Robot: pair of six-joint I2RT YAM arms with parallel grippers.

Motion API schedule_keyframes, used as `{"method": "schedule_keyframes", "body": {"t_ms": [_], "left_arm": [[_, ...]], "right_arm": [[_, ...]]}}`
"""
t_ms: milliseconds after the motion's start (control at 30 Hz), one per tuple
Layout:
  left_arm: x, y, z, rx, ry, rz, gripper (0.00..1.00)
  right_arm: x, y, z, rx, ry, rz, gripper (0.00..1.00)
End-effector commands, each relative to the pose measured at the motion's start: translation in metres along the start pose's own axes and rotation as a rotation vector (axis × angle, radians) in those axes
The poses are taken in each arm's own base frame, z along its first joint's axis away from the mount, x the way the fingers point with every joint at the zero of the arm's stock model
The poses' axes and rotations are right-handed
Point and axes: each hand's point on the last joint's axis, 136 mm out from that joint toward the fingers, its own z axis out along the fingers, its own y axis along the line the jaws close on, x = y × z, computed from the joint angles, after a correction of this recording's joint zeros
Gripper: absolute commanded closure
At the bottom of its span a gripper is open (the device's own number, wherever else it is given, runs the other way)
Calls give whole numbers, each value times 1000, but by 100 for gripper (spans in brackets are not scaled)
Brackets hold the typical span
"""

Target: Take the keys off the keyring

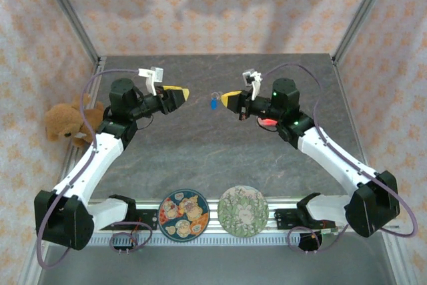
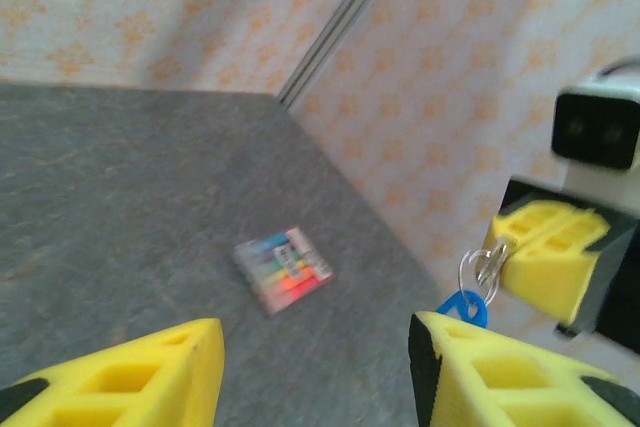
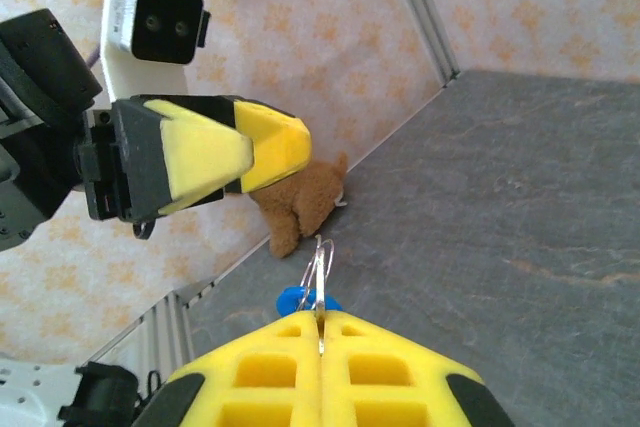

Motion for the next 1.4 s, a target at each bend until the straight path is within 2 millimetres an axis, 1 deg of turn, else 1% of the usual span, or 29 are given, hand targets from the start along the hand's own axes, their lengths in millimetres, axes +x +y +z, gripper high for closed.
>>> {"method": "schedule_keyframes", "body": {"t_ms": [0, 67, 133, 233, 300, 367, 467, 600, 733, 833, 967, 1367], "left_arm": [[14, 3, -5, -100, 79, 132, 47], [16, 2, -5, -112, 89, 145, 46], [17, -1, -4, -99, 102, 150, 46], [19, -7, -3, -73, 125, 154, 47], [19, -13, -2, -47, 134, 163, 47], [20, -23, -2, 11, 147, 171, 47], [22, -36, 0, 92, 175, 157, 47], [26, -51, 2, 196, 214, 128, 47], [31, -61, 3, 248, 238, 122, 47], [36, -65, 5, 268, 266, 114, 47], [39, -67, 8, 278, 279, 109, 47], [37, -72, 12, 303, 286, 95, 47]], "right_arm": [[1, 9, 3, -64, 60, 8, 100], [3, 10, 7, -89, 72, 17, 100], [0, 15, 7, -119, 49, 15, 100], [-6, 9, 6, -72, 30, 34, 100], [1, 8, 8, -65, 85, 5, 100], [8, 6, 11, -74, 147, 1, 100], [19, 12, 15, -145, 216, 13, 100], [19, 17, 14, -180, 202, -4, 100], [16, 24, 12, -214, 197, -15, 100], [16, 27, 12, -230, 206, -13, 100], [17, 31, 12, -259, 218, -12, 100], [19, 41, 12, -304, 239, -28, 100]]}}
